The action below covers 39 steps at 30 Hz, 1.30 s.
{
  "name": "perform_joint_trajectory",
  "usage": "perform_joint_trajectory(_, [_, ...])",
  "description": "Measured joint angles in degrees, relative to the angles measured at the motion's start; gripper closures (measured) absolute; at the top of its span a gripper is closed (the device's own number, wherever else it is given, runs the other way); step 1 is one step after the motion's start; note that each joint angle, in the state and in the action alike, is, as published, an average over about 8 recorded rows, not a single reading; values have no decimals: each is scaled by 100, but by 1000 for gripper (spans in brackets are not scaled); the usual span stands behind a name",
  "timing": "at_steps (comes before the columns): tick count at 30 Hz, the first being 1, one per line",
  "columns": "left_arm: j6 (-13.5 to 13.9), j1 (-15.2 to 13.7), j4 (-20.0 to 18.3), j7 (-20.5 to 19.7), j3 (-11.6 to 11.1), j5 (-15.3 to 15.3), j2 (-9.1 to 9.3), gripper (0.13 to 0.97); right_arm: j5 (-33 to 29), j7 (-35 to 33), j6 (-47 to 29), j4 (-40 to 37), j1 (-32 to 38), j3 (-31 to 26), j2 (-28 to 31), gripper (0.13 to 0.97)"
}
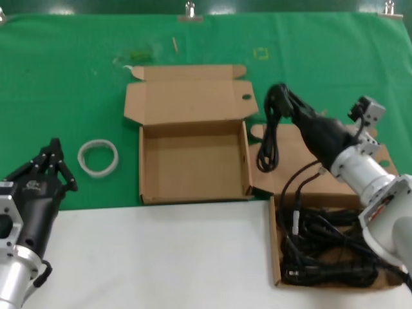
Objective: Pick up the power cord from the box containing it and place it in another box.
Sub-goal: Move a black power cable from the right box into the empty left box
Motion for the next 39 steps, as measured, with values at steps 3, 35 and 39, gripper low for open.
perform_joint_trajectory(3, [0, 0, 0, 0, 0, 0, 0, 957, 124, -171, -305, -699, 315, -73, -2, 883])
perform_joint_trajectory(35, [0, 0, 0, 0, 0, 0, 0, 957, 2062, 383, -888, -1883, 1541, -4074, -15, 876])
perform_joint_trajectory(39, [0, 0, 0, 0, 0, 0, 0, 957, 2064, 470, -865, -1946, 1525, -4174, -15, 863])
